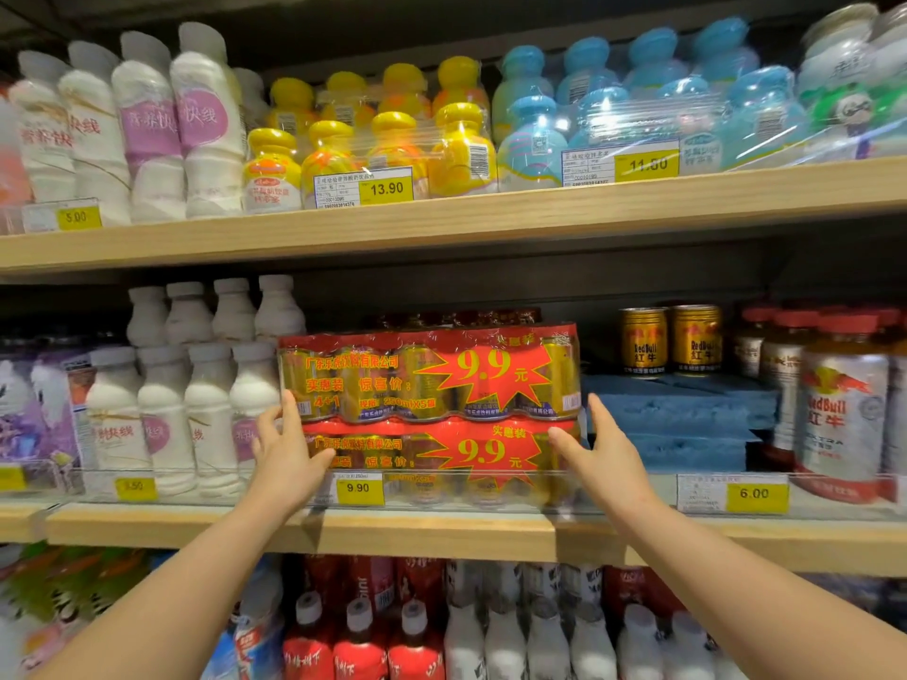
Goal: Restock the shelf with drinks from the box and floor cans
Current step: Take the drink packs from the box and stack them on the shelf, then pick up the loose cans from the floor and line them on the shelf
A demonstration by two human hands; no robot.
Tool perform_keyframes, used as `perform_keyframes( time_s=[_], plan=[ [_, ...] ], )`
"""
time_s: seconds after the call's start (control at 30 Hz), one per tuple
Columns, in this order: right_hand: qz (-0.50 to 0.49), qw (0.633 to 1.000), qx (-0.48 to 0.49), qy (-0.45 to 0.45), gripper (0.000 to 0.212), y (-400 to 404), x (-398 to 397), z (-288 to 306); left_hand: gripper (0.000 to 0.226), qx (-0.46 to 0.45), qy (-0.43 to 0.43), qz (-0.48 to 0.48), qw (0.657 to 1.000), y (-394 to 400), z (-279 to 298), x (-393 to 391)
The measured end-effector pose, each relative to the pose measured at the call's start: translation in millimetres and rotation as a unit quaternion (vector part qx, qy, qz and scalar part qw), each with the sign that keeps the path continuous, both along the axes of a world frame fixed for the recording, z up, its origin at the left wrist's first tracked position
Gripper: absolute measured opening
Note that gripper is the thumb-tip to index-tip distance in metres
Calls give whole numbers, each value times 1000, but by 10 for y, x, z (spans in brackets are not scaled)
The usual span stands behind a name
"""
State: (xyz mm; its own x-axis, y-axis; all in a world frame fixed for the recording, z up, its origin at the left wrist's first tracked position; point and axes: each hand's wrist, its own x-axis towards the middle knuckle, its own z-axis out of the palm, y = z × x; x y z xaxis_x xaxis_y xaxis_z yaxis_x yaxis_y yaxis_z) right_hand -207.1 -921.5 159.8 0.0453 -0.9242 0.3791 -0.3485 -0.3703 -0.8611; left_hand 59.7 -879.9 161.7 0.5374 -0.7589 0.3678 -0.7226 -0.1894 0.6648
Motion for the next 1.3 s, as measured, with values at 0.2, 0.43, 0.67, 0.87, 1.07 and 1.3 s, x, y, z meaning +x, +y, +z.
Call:
perform_keyframes(
  time_s=[0.2,0.43,0.67,0.87,1.07,1.3],
  plan=[
    [-54,998,-40,6,53,599,-92,-163,80,-19,-56,-81,995,481,-78,-220],
    [-132,991,-3,-4,39,1598,-147,-725,70,-8,-84,-252,964,1271,-485,-593],
    [-175,977,124,-7,36,2516,-432,-1483,63,104,-76,-384,914,1939,-1365,-1113],
    [-225,946,231,-32,35,3218,-783,-2284,59,220,-57,-454,861,2417,-2221,-1618],
    [-293,901,313,-65,30,3888,-1394,-2950,53,312,-67,-491,811,2817,-2898,-2216],
    [-318,857,395,-86,29,4562,-2466,-3541,44,372,-54,-519,768,3339,-3462,-3307]
  ],
)
